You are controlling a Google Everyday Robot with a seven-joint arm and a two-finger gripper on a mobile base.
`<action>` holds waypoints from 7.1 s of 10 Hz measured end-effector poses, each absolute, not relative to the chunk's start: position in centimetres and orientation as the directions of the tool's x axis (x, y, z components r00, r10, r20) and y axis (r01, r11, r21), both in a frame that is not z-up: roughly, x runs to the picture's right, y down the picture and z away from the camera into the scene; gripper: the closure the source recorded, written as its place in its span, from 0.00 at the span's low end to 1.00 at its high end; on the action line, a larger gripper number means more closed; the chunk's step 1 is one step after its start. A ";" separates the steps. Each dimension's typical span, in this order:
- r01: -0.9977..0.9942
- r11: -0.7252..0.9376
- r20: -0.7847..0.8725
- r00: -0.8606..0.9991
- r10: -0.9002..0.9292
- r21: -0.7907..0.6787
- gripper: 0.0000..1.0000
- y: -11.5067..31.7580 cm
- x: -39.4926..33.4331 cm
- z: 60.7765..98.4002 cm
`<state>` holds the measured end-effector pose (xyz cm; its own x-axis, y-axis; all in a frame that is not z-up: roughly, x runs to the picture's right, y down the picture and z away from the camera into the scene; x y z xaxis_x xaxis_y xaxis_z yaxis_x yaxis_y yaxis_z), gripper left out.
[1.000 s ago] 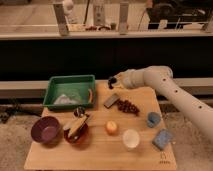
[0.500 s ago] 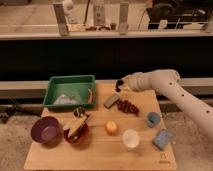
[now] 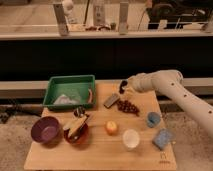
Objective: Place brush in table surface
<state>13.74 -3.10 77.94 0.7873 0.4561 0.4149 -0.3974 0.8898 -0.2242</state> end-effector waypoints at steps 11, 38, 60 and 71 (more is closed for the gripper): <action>-0.521 0.830 0.271 0.785 0.558 -0.199 1.00 -1.6 17.8 79.7; -0.586 0.762 0.270 0.714 0.646 -0.274 0.28 1.2 21.4 84.0; -0.403 0.864 0.199 0.860 0.471 -0.301 0.20 -0.7 17.2 83.6; -0.405 0.863 0.198 0.859 0.472 -0.302 0.20 -0.7 17.3 83.6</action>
<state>17.27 -0.70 83.59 0.8590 0.4720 0.1982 -0.4048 0.8632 -0.3016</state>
